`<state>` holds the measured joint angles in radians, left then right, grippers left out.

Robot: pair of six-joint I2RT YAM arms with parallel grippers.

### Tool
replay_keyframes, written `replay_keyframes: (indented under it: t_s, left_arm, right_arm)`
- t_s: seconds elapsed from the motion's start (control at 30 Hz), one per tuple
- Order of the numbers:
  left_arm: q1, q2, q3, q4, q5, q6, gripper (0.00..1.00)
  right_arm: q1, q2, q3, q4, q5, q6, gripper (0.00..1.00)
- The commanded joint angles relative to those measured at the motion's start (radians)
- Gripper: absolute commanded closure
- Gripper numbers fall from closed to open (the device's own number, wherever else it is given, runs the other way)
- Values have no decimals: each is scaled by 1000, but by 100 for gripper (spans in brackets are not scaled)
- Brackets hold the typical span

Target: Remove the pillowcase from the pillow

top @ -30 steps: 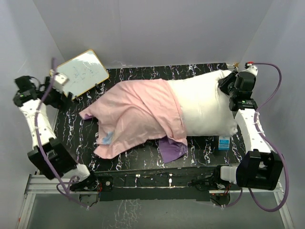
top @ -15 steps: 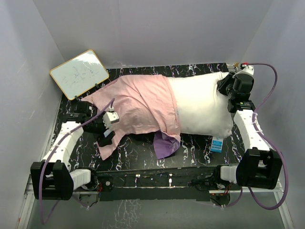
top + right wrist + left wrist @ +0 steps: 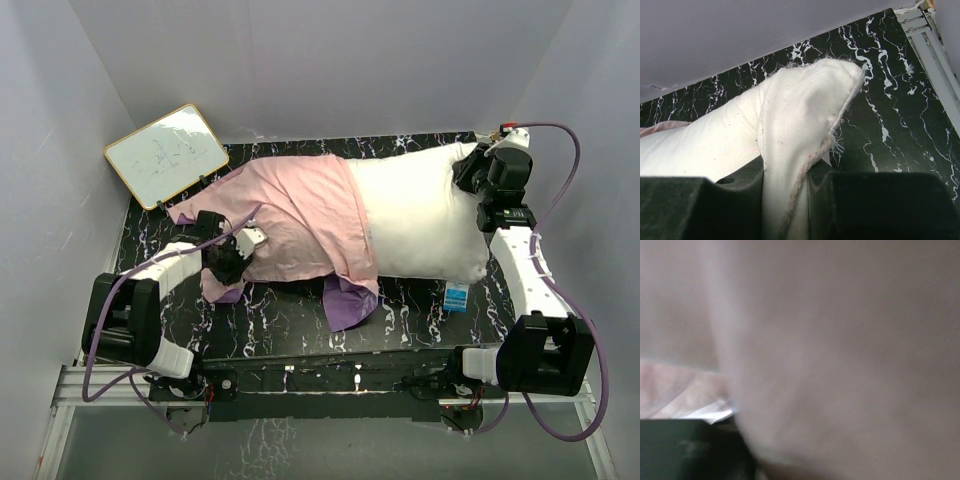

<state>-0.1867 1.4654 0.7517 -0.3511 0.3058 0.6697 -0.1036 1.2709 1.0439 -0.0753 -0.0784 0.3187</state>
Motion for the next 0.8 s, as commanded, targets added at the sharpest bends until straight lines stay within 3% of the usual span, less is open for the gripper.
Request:
replay_keyframes:
  t_s: [0.0,0.03,0.2,0.4,0.6,0.77]
  left_arm:
    - [34,-39,-2,-3,-92,2,92]
    - [56,-61,-3,-20,-96,18,100]
    - [270,-200,16,-135,-41,152,100]
    - [563,-322,31,-247,-2,440,100]
    - [868,-193,149,-278,36,588,100]
    - [1034,-114,221,-282,58,655,100]
  right_arm:
    - [4,-51,102,106,52,-13,92]
    - [4,-53,107,109,66,-4,92]
    - [5,-59,122,132,114,27,92]
    - [4,-75,123,137,230,23,92]
    - [-15,-103,119,117,315,39,92]
    - [-43,-118,127,97,359,56,92]
